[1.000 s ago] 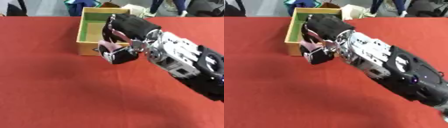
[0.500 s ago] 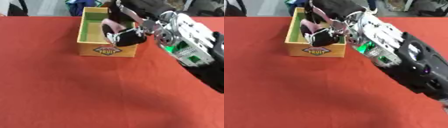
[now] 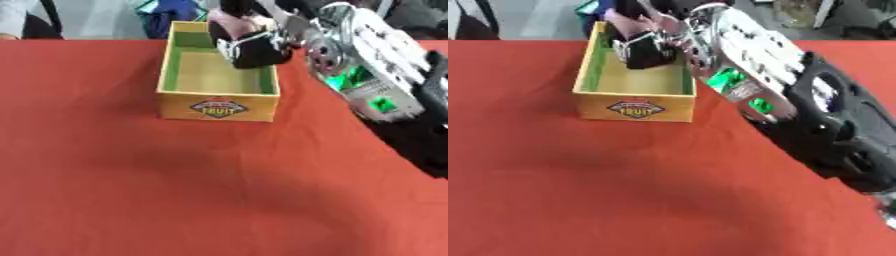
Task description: Pick up objects on the table and place them in the box.
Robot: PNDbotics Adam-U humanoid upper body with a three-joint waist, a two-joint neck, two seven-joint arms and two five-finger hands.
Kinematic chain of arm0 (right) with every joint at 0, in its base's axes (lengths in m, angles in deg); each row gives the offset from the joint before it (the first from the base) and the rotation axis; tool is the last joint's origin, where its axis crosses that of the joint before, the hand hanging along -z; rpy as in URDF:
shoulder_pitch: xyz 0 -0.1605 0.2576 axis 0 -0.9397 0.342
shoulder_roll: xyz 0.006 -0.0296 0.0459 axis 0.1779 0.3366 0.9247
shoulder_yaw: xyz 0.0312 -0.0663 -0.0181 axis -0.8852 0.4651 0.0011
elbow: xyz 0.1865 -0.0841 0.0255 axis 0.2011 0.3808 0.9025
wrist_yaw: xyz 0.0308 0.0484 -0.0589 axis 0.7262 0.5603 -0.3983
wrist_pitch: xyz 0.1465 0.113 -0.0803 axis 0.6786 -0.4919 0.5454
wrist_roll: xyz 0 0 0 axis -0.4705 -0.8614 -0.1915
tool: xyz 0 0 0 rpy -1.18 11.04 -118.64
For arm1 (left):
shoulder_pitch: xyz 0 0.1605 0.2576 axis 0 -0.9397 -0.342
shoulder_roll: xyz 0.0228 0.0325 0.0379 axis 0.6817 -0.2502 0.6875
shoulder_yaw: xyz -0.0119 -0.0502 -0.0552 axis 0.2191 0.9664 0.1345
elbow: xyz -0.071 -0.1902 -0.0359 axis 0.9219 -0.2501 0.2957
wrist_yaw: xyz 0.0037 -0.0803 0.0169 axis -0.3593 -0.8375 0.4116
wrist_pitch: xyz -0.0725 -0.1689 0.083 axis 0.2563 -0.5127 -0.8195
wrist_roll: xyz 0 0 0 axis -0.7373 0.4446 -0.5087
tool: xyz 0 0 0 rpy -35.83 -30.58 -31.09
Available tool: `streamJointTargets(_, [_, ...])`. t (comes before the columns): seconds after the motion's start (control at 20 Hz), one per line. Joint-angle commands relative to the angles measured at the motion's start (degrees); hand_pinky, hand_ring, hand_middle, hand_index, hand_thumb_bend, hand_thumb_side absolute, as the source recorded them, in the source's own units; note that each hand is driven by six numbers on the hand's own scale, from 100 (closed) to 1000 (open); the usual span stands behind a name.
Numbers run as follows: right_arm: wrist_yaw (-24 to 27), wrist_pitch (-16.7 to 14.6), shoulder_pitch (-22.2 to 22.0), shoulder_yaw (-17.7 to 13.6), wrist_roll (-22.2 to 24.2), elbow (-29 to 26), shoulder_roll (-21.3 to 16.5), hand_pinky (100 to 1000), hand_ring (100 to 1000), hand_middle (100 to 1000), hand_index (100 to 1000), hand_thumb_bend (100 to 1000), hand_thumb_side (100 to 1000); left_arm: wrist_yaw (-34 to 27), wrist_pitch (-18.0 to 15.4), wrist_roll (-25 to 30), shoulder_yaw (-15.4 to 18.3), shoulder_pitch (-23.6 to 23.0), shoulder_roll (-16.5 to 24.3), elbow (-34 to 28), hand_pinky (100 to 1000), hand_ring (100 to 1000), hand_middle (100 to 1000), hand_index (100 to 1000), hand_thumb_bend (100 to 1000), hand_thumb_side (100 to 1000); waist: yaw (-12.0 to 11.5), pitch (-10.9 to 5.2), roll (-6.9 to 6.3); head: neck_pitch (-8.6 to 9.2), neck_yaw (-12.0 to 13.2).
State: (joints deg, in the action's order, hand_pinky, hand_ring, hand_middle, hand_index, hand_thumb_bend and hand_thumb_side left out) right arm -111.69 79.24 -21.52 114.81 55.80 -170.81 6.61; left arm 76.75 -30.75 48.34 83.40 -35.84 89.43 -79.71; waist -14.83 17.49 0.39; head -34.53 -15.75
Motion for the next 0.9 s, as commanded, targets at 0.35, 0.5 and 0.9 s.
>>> streamJointTargets(0.35, [-5.4, -3.5, 4.5, -0.8, -8.1, 15.4, 3.9, 228, 590, 510, 638, 100, 192, -0.7, -0.2, 0.7, -0.3, 0.9, 0.4, -1.3, 423, 371, 385, 561, 100, 771, -1.1, 1.15, -0.07, 2.86, -1.2])
streamJointTargets(0.5, [-7.6, -5.2, 4.9, -0.8, -10.2, 20.2, 5.3, 244, 601, 524, 655, 100, 203, -0.9, -0.3, 0.8, -0.3, 1.0, 0.3, -1.3, 423, 371, 385, 561, 100, 770, -1.3, 1.69, -0.08, 2.97, -1.7])
streamJointTargets(0.9, [-8.8, -10.4, 4.7, -0.2, -9.1, 24.6, 6.5, 328, 652, 580, 719, 100, 194, -1.1, -0.2, 1.0, -0.3, 1.3, 0.2, -1.3, 424, 371, 385, 561, 100, 769, -1.4, 2.08, 0.05, 3.29, -2.0])
